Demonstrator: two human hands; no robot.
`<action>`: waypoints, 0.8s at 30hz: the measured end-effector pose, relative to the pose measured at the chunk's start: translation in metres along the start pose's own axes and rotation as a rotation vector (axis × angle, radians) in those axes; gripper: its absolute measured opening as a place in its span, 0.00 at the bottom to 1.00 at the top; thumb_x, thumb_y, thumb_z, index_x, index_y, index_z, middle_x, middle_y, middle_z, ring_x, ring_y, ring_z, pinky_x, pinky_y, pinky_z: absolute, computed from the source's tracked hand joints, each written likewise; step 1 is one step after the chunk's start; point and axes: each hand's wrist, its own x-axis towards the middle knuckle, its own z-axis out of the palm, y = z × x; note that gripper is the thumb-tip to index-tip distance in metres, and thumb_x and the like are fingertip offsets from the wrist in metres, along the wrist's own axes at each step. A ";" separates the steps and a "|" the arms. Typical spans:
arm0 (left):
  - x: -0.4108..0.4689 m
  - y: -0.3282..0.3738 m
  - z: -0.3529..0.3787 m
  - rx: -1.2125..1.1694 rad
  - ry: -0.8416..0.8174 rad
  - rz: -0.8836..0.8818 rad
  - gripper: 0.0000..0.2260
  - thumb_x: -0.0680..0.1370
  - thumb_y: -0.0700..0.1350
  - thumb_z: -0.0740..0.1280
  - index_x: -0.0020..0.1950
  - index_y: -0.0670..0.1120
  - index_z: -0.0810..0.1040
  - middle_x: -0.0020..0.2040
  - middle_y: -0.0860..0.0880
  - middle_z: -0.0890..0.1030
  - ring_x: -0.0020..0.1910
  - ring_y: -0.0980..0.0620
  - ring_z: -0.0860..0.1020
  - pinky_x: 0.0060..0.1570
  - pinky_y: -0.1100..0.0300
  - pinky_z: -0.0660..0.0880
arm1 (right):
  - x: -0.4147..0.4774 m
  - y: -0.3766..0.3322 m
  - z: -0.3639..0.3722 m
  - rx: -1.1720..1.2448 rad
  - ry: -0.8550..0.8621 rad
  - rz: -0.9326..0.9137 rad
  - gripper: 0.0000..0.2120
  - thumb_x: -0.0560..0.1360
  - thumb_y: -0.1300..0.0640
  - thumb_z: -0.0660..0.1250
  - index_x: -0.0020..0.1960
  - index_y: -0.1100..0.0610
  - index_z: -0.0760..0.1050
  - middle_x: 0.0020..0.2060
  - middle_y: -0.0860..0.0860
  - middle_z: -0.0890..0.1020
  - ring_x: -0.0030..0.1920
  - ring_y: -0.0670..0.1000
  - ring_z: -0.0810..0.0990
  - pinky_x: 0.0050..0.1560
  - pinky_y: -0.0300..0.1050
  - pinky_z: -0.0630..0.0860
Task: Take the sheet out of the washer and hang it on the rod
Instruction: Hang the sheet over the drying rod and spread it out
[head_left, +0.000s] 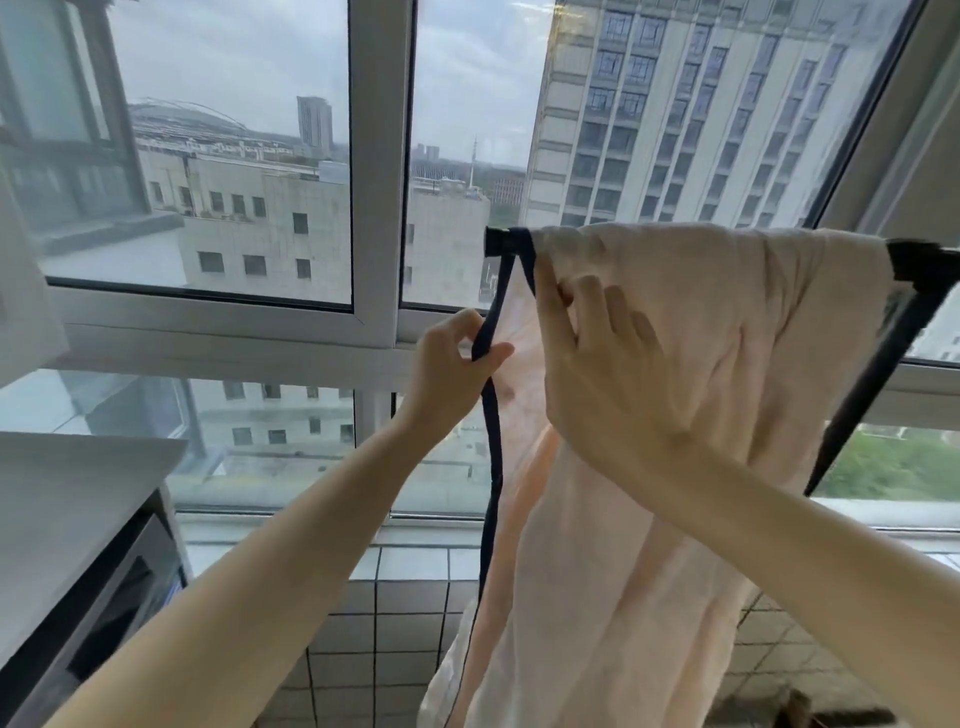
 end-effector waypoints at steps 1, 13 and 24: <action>0.000 0.002 -0.002 0.003 -0.002 0.004 0.16 0.73 0.41 0.73 0.34 0.51 0.68 0.32 0.56 0.74 0.32 0.64 0.73 0.41 0.70 0.71 | 0.007 0.003 -0.002 0.010 0.010 0.007 0.30 0.71 0.70 0.53 0.74 0.64 0.62 0.50 0.60 0.75 0.43 0.58 0.73 0.37 0.51 0.72; 0.053 0.053 -0.024 -0.680 -0.176 -0.268 0.03 0.75 0.36 0.69 0.48 0.39 0.79 0.38 0.47 0.80 0.36 0.51 0.78 0.44 0.53 0.80 | 0.064 0.026 -0.034 0.278 0.011 0.254 0.07 0.73 0.66 0.67 0.49 0.58 0.75 0.48 0.51 0.72 0.51 0.53 0.73 0.46 0.45 0.69; 0.045 0.051 0.006 -0.358 0.104 -0.105 0.10 0.69 0.37 0.76 0.34 0.45 0.77 0.24 0.57 0.74 0.24 0.62 0.70 0.28 0.69 0.67 | 0.055 0.022 -0.037 0.042 0.157 0.056 0.09 0.69 0.65 0.59 0.42 0.60 0.78 0.40 0.54 0.76 0.43 0.57 0.76 0.38 0.49 0.73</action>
